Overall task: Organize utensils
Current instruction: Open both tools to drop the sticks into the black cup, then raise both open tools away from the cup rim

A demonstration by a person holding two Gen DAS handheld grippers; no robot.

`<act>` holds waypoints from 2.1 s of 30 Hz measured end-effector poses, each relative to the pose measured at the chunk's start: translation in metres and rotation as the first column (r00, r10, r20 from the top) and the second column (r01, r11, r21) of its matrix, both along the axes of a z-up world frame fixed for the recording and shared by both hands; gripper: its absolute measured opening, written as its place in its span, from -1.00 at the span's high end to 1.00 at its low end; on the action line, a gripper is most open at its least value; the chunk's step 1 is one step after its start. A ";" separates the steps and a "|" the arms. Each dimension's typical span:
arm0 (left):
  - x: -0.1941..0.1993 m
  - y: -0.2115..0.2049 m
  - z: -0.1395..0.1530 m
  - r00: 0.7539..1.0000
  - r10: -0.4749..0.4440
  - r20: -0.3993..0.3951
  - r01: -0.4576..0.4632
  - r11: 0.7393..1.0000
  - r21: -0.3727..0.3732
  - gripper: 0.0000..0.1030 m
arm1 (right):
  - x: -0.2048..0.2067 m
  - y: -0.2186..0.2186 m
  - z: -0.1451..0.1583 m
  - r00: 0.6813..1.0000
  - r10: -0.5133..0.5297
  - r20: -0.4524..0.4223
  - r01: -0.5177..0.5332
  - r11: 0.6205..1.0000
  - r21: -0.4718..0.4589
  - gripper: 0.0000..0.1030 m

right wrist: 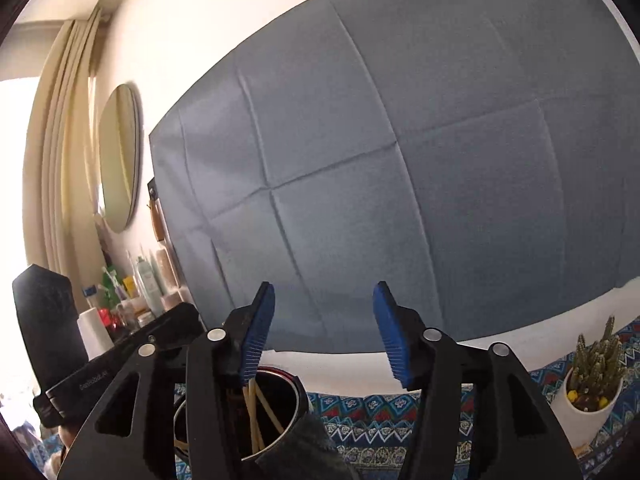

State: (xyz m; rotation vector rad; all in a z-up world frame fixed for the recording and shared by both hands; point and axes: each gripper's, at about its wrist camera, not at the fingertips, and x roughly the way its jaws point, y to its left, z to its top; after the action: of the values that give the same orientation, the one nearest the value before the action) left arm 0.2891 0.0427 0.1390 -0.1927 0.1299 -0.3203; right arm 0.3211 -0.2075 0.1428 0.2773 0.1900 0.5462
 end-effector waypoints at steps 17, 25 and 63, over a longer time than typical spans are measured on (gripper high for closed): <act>-0.002 -0.010 0.004 0.998 0.054 -0.015 -0.051 0.992 0.118 -0.89 | -0.005 0.004 0.010 0.993 -0.116 0.028 0.118 0.985 -0.124 -0.84; 0.003 -0.019 0.009 0.990 0.106 -0.093 -0.089 0.981 0.170 -0.89 | -0.010 0.000 0.022 0.993 -0.118 0.004 0.118 0.988 -0.100 -0.84; -0.145 -0.010 0.014 0.904 0.181 -0.387 -0.117 0.976 0.183 -0.89 | -0.173 0.022 0.028 0.993 -0.108 -0.052 0.077 0.910 -0.407 -0.84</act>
State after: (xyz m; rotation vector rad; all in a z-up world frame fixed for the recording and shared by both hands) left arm 0.1437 0.0331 0.1527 -0.1105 0.5450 -0.1116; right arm 0.1483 -0.1853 0.1704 -0.0986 0.3540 0.3905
